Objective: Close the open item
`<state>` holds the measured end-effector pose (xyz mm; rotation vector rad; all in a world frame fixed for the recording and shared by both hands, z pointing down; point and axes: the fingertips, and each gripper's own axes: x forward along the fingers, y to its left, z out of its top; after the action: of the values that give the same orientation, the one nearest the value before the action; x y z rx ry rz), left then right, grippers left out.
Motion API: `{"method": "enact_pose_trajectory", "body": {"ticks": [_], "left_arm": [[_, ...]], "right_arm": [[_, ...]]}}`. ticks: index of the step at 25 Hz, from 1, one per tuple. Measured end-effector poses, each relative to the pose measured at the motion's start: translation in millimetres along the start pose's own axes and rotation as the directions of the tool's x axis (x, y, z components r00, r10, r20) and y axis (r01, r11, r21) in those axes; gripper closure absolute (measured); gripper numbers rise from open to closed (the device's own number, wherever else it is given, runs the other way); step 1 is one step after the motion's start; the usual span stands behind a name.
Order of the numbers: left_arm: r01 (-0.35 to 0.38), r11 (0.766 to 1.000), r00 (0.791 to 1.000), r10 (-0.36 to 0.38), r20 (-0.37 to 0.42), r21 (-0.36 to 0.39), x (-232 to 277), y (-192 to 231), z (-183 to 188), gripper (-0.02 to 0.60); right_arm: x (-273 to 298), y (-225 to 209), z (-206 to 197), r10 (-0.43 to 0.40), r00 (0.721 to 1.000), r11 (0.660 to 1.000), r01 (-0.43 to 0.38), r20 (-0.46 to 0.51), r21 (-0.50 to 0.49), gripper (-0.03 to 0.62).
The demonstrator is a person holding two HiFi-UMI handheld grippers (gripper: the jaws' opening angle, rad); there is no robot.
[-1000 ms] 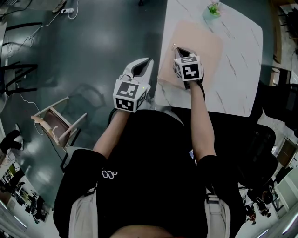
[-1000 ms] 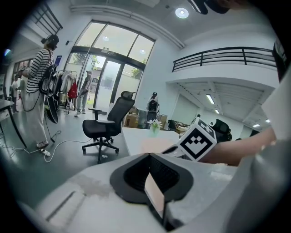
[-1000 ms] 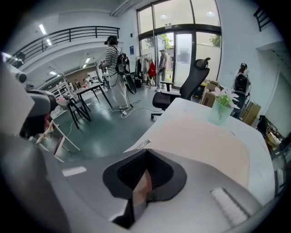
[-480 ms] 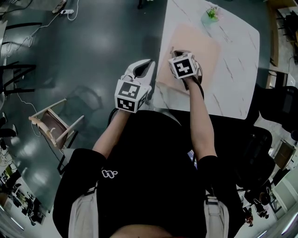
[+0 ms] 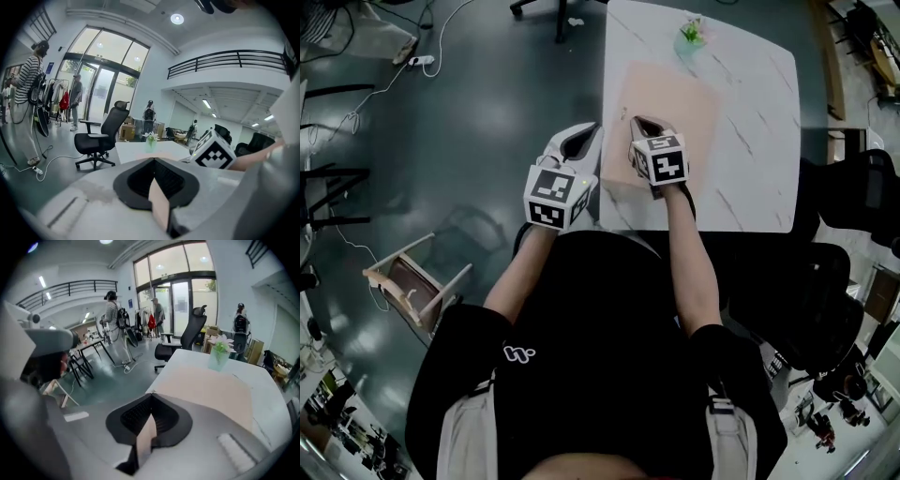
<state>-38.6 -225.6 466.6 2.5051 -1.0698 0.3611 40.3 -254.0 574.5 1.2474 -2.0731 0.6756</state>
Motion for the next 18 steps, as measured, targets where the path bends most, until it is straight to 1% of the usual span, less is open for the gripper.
{"method": "enact_pose_trajectory", "body": {"ticks": [2,4,7,10,12,15,18], "left_arm": [[0.014,1.0,1.0,-0.014,0.015,0.012,5,-3,9,0.581],[0.031,0.999,0.999,-0.032,0.034,0.022,11,-9,19,0.581],[0.065,0.997,0.996,-0.068,0.062,0.052,20,-23,37,0.581],[0.1,0.991,0.99,-0.108,0.087,0.09,27,-39,56,0.581],[0.119,0.987,0.986,-0.131,0.107,0.11,29,-51,69,0.581],[0.134,0.982,0.979,-0.152,0.138,0.131,28,-65,85,0.581],[0.137,0.979,0.974,-0.161,0.162,0.151,24,-76,94,0.581]], "right_arm": [[-19,-2,10,0.0,0.996,0.999,-0.004,0.086,0.045,0.603],[-43,-5,21,-0.013,0.985,0.997,0.0,0.173,0.073,0.603],[-83,-12,40,-0.04,0.953,0.993,0.005,0.301,0.116,0.603],[-122,-18,58,-0.079,0.905,0.989,0.019,0.418,0.148,0.603],[-145,-23,68,-0.113,0.871,0.987,0.042,0.479,0.157,0.603],[-176,-29,76,-0.175,0.82,0.981,0.096,0.546,0.171,0.603],[-201,-37,73,-0.245,0.771,0.967,0.15,0.587,0.206,0.603]]}}
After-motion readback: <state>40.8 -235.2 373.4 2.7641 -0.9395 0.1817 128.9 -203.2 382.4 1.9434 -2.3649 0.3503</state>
